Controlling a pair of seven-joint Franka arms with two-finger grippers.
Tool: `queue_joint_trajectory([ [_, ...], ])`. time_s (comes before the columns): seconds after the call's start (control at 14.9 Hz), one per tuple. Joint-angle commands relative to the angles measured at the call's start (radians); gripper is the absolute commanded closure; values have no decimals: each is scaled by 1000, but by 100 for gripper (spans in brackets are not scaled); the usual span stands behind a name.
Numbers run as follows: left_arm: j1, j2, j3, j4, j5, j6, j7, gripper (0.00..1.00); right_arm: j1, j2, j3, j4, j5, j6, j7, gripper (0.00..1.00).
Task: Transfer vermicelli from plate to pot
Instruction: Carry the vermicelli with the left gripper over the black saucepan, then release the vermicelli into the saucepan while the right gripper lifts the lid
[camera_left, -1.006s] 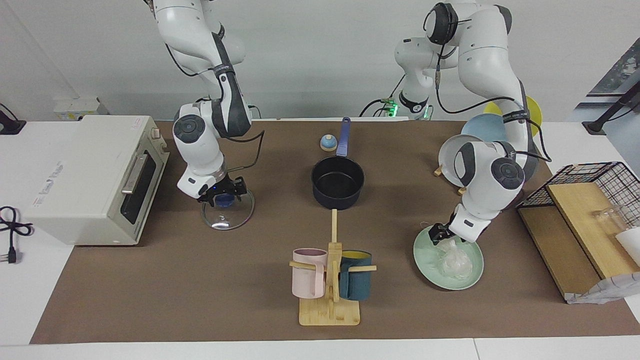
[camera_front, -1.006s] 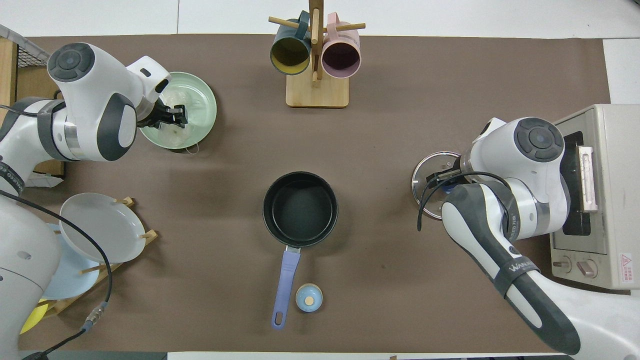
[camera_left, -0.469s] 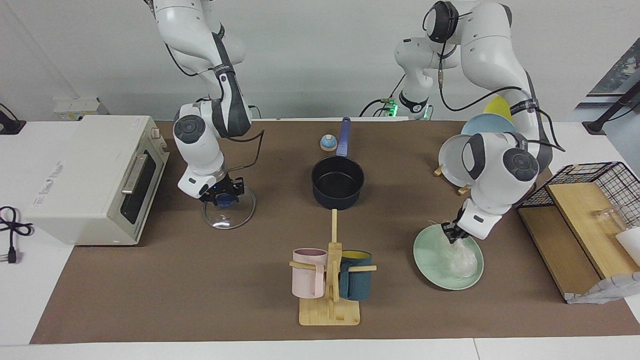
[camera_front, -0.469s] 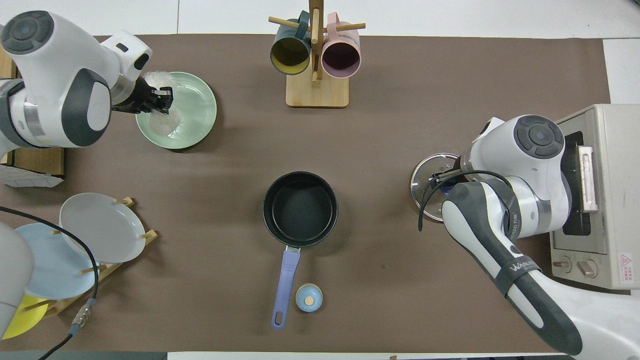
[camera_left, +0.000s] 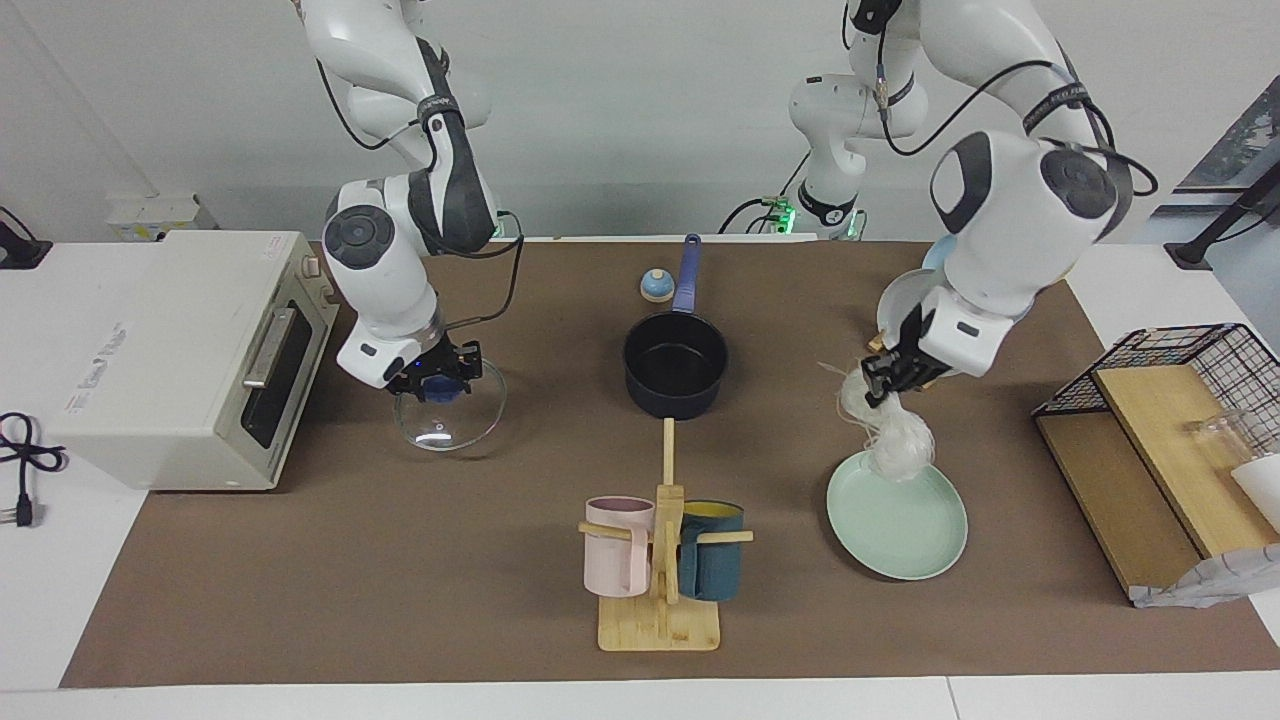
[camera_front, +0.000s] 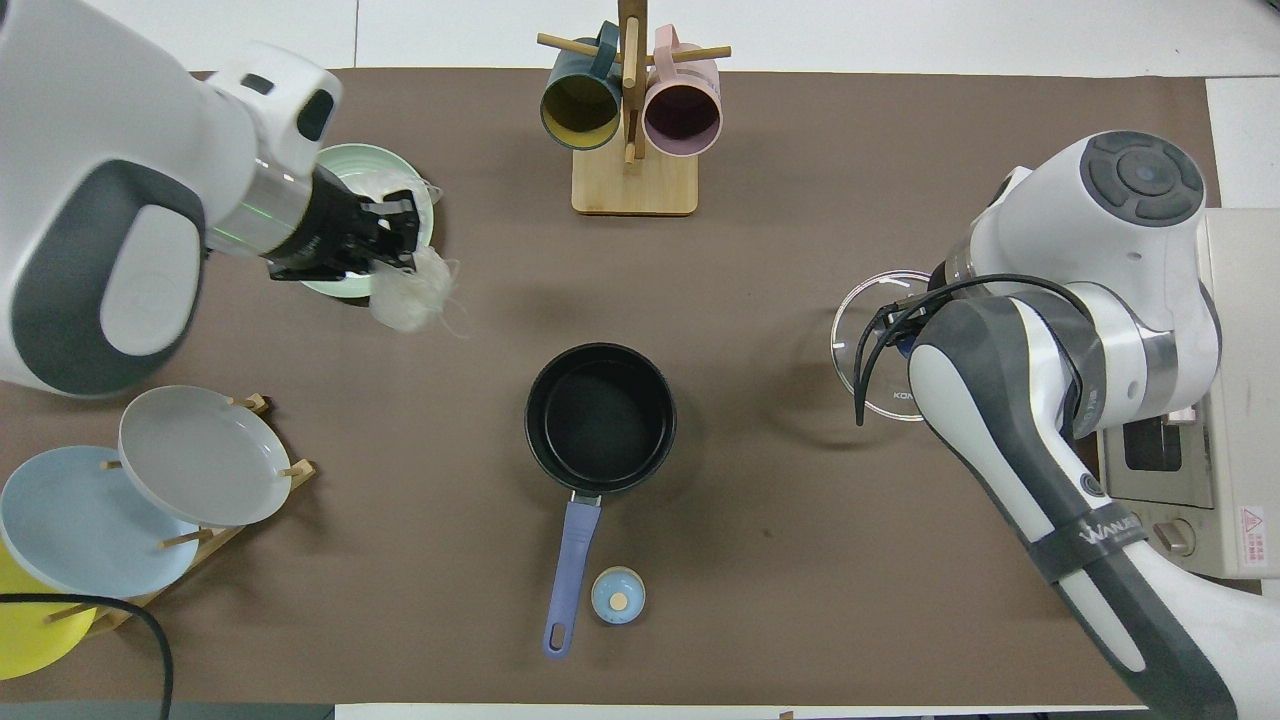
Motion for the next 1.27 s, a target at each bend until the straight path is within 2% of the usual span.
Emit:
queue_joint_trajectory([
  [0.0, -141, -80, 16, -167, -34, 84, -122, 100, 8, 2, 6, 87, 24, -97, -23, 62],
  [0.13, -232, -114, 16, -305, -51, 221, -177, 100, 10, 1, 9, 115, 26, -135, -13, 62],
  [0.34, -318, -80, 16, -429, -53, 397, -219, 100, 10, 1, 35, 115, 26, -137, 36, 62],
  [0.47, -326, -66, 16, -485, -53, 476, -209, 100, 10, 1, 50, 115, 24, -135, 53, 62],
  [0.87, -321, 30, 19, -511, -51, 602, -170, 100, 20, 2, 64, 138, 27, -142, 84, 62],
  [1.07, -324, 41, 21, -523, -51, 610, -154, 100, 45, 4, 66, 145, 27, -146, 127, 62],
  [1.14, -321, 40, 21, -523, -50, 599, -133, 94, 51, 4, 66, 147, 27, -145, 139, 62],
  [1.21, -318, 35, 22, -523, -50, 585, -114, 1, 54, 4, 67, 147, 27, -143, 157, 62],
])
